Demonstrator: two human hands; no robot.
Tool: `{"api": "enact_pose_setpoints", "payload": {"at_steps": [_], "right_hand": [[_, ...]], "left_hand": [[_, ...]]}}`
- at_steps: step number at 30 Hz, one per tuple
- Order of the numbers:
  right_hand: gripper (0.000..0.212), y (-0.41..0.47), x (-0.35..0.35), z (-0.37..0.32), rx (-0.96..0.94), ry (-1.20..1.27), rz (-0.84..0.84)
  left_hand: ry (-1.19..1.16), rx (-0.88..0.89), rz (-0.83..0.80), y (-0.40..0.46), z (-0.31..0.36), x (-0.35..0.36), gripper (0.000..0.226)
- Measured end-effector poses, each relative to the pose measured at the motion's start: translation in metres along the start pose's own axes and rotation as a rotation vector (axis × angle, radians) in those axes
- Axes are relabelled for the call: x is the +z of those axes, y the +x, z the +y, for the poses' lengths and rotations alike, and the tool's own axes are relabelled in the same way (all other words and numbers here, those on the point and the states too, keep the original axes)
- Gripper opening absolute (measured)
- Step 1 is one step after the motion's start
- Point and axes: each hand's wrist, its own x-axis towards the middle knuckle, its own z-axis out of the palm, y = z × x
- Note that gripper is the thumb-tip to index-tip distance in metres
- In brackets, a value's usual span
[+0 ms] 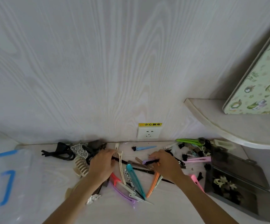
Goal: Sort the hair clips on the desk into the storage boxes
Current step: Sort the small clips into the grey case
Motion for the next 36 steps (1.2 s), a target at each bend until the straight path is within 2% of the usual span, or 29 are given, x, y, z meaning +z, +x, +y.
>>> {"api": "enact_pose_setpoints", "payload": {"at_steps": [5,8,10,12,15,18,21,24,26,28,31,33,36], "right_hand": [[0.041,0.015,0.005,-0.026,-0.174,-0.043,0.125],[0.054,0.034,0.02,-0.044,-0.3,-0.201,0.016],[0.052,0.042,0.031,-0.049,-0.348,-0.376,-0.058],[0.042,0.043,0.038,-0.049,-0.337,-0.438,-0.064],[0.02,0.042,0.037,-0.047,-0.239,-0.282,-0.01],[0.019,0.038,0.028,-0.042,-0.066,-0.029,-0.05],[0.02,0.03,0.02,-0.036,0.001,0.107,-0.183],[0.021,0.018,0.013,-0.032,0.218,0.588,-0.226],[0.023,0.008,0.001,-0.028,0.294,0.837,-0.192],[0.025,-0.003,-0.013,-0.017,0.296,0.895,-0.155],[0.021,-0.02,-0.033,0.006,0.3,0.854,-0.071],[0.022,-0.029,-0.043,0.021,0.305,0.778,-0.019],[0.026,-0.035,-0.048,0.031,0.3,0.706,0.005]], "left_hand": [[-0.157,-0.144,0.025,-0.002,-0.007,-0.001,0.021],[-0.227,-0.245,0.036,-0.002,-0.009,-0.005,0.022],[-0.278,-0.312,0.086,-0.004,-0.011,-0.007,0.019],[-0.296,-0.376,0.147,-0.006,-0.013,-0.009,0.013],[-0.165,-0.435,0.098,-0.006,-0.009,-0.01,0.015],[-0.129,-0.431,-0.006,-0.006,-0.001,-0.006,0.024],[-0.181,-0.299,-0.116,-0.009,0.011,0.005,0.032],[-0.173,-0.268,-0.147,-0.012,0.027,0.013,0.038],[-0.176,-0.262,-0.141,-0.012,0.033,0.015,0.031],[-0.211,-0.246,-0.159,-0.012,0.037,0.015,0.025],[-0.333,-0.267,-0.159,-0.015,0.041,0.012,0.025],[-0.313,-0.319,-0.043,-0.017,0.036,0.008,0.029],[-0.262,-0.561,0.252,-0.014,0.014,-0.005,0.028]]}}
